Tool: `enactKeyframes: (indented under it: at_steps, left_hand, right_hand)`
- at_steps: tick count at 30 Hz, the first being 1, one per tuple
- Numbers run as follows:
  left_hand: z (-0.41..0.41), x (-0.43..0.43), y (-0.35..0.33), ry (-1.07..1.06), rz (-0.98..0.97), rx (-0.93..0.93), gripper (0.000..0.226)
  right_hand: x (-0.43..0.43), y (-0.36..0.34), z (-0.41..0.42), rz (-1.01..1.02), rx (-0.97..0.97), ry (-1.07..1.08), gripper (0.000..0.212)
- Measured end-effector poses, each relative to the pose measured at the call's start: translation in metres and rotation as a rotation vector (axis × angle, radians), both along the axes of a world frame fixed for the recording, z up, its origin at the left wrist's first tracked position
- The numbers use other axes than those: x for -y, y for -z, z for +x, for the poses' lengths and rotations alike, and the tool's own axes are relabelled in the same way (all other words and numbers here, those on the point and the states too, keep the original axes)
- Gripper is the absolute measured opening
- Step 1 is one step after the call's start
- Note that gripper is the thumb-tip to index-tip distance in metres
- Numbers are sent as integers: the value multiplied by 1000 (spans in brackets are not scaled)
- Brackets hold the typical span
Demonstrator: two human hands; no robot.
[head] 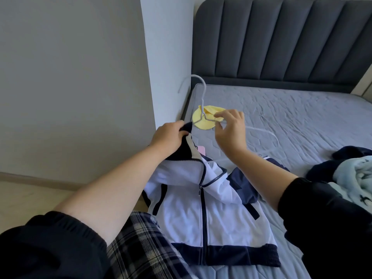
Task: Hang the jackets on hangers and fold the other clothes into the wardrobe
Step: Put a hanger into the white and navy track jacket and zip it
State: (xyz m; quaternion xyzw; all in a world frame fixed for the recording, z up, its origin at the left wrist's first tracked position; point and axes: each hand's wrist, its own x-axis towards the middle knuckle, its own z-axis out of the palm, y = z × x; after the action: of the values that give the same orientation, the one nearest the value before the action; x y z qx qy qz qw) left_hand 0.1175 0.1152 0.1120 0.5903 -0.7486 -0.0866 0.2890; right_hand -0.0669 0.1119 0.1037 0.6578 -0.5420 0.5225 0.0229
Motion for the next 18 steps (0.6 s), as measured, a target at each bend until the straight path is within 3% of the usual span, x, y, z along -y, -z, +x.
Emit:
enactKeyframes:
  at_steps: [2, 3, 6, 9, 14, 18]
  left_hand:
    - [4, 2, 1, -80, -20, -98, 22]
    - [6, 3, 0, -111, -23, -143, 23]
    - [15, 4, -2, -120, -33, -260, 26]
    - [19, 3, -2, -47, -41, -302, 27]
    - [10, -3, 1, 25, -32, -338, 18]
    - [8, -7, 2, 53, -34, -396, 10]
  right_hand:
    - [-3, 8, -5, -192, -169, -71, 28]
    - [-6, 17, -9, -180, -250, -128, 27]
    - [-10, 58, -19, 234, -337, -75, 28]
    - [-2, 82, -33, 662, -131, 47, 31]
    - [4, 84, -26, 1106, 445, -21, 55]
    - [10, 104, -25, 1174, 396, -10, 81]
